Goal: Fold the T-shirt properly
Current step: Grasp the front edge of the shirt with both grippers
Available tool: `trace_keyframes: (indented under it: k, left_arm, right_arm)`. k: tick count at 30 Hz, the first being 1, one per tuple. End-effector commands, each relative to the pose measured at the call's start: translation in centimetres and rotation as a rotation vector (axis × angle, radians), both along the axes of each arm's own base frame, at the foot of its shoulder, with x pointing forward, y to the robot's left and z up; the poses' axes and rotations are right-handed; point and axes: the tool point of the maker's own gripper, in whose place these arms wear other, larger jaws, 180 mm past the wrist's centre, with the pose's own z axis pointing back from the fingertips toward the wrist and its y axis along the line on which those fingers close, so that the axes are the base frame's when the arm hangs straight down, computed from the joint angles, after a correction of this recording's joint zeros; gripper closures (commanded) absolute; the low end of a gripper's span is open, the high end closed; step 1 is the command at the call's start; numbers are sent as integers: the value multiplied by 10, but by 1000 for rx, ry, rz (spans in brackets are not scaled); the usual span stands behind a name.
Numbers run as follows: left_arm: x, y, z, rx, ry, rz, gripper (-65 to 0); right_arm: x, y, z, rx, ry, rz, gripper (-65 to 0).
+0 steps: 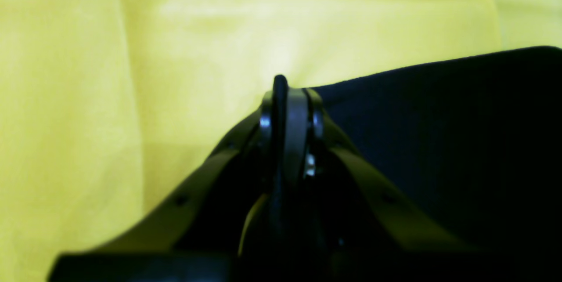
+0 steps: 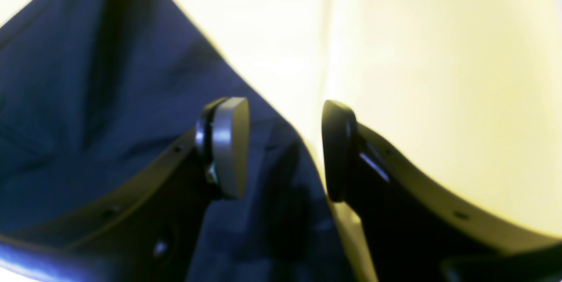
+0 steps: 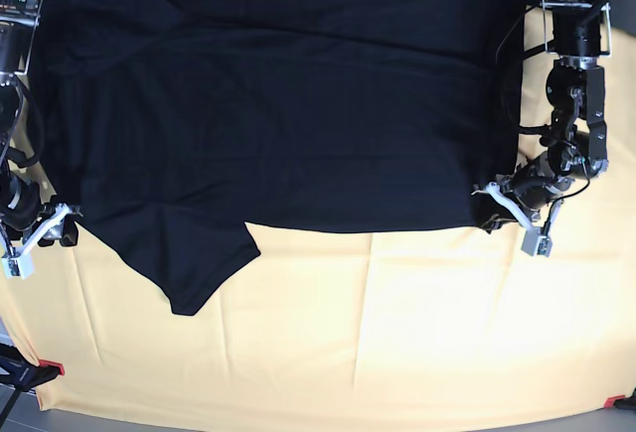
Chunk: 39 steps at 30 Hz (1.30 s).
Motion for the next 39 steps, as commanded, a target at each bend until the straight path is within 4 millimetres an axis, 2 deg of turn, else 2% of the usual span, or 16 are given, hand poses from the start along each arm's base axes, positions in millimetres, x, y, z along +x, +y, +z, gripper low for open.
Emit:
trace_keyframes:
  k: [1, 4, 7, 10, 18, 19, 21, 22, 25, 28, 32, 35, 39]
  left_arm:
    - [6, 12, 9, 36, -12, 20, 0]
    - [6, 12, 9, 37, -13, 20, 0]
    - [6, 12, 9, 36, -13, 20, 0]
    - [6, 11, 10, 25, -15, 20, 0]
    - [6, 8, 11, 9, -18, 14, 0]
    - [6, 7, 11, 4, -19, 14, 0]
    - [7, 5, 13, -11, -24, 10, 0]
    - [7, 2, 14, -19, -32, -6, 0]
    - [6, -5, 17, -28, -46, -54, 0]
    - [9, -9, 24, -30, -69, -84, 0]
    - [24, -13, 44, -27, -124, -115, 0]
    - [36, -13, 61, -15, -164, -119, 0]
    - [48, -11, 77, 7, -202, -121, 0]
  right_arm:
    - [12, -13, 16, 28, -32, -12, -298]
    - [15, -12, -2, 217, 40, -13, -298]
    - [13, -12, -16, 314, 85, -11, -298]
    - [7, -12, -26, 339, 116, -19, -298]
    - [-18, 3, -51, 355, 180, 51, -298]
    - [-18, 5, -51, 362, 176, 54, -294]
    - [-17, 8, -47, 381, 161, 67, -239]
    - [-15, 9, -44, 392, 150, 68, -194]
    - [-10, 12, -37, 422, 121, 70, -7]
    - [-4, 15, -28, 436, 89, 80, 0]
    - [4, 19, -10, 406, 41, 119, 0]
    - [9, 16, 5, 351, 12, 146, 0]
    - [15, 7, 11, 265, -12, 143, 0]
